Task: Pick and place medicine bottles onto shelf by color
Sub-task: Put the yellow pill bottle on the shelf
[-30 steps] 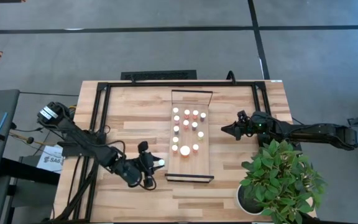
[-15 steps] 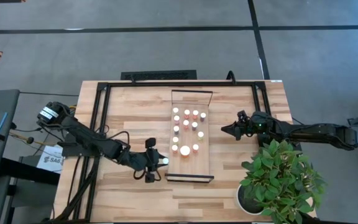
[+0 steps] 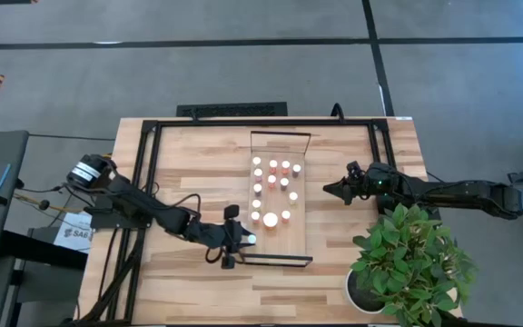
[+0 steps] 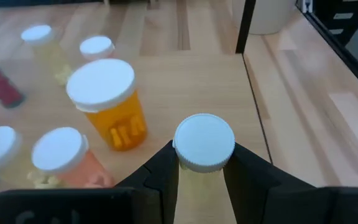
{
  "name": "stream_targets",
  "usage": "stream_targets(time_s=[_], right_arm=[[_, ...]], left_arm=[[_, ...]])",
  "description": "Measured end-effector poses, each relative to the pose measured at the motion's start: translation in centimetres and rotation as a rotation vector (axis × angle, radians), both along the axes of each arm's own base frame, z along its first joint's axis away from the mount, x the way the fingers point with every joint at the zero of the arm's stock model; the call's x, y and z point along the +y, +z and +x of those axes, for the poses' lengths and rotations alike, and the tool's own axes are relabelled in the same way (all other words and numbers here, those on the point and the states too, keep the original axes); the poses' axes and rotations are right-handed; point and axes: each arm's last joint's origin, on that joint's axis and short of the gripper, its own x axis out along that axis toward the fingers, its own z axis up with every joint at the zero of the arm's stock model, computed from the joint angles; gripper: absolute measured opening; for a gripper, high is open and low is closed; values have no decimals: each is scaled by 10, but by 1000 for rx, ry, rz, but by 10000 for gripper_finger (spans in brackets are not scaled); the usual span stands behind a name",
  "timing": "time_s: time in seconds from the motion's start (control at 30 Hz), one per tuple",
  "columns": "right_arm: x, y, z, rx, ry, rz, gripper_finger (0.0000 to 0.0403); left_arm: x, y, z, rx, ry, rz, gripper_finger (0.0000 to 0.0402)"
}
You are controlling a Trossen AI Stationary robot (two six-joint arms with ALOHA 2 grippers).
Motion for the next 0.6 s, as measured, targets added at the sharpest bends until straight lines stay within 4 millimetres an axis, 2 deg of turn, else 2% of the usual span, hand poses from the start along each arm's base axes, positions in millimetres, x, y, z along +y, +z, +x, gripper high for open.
stream_targets(time_s=[0.17,0.6], right_arm=[[0,0,0,0,0,0,86],[0,0,0,0,0,0,86]], left_arm=[[2,-10,3,41,3,-26,98],[8,-10,5,39,17,-3,98]])
